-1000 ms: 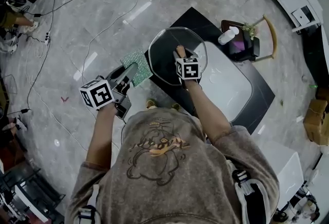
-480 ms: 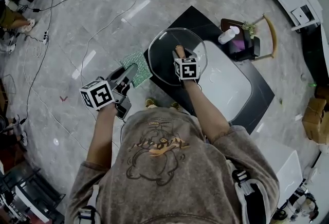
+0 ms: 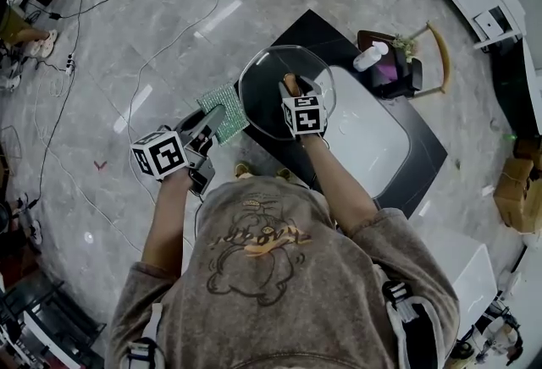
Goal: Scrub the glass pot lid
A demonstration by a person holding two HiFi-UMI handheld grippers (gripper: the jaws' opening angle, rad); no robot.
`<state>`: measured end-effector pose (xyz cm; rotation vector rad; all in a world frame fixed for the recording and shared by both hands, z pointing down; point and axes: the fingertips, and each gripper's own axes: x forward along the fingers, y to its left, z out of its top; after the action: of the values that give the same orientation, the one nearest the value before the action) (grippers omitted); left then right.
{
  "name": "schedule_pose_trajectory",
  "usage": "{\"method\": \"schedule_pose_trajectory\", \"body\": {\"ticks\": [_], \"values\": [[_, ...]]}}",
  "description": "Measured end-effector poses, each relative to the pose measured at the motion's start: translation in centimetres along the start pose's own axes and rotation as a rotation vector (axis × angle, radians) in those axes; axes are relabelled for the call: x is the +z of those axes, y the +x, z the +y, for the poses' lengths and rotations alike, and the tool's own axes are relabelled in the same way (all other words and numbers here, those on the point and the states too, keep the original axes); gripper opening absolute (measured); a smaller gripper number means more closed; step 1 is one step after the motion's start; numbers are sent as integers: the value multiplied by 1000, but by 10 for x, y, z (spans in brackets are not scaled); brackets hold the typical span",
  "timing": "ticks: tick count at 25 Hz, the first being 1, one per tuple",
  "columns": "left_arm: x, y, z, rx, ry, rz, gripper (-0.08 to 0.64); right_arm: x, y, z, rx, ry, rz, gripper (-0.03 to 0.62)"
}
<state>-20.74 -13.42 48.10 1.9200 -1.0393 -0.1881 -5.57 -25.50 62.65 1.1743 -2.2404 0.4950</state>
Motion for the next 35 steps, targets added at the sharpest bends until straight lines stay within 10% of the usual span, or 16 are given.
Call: {"method": "schedule_pose_trajectory", "body": {"ticks": [19,35], "values": [[-27,55,-54,-104,94,86,86,24,-194,-32,22,146,-289,186],[-30,61,-75,-43,391,-36,86,8,-234,-46,-31,124,-364,28]]}}
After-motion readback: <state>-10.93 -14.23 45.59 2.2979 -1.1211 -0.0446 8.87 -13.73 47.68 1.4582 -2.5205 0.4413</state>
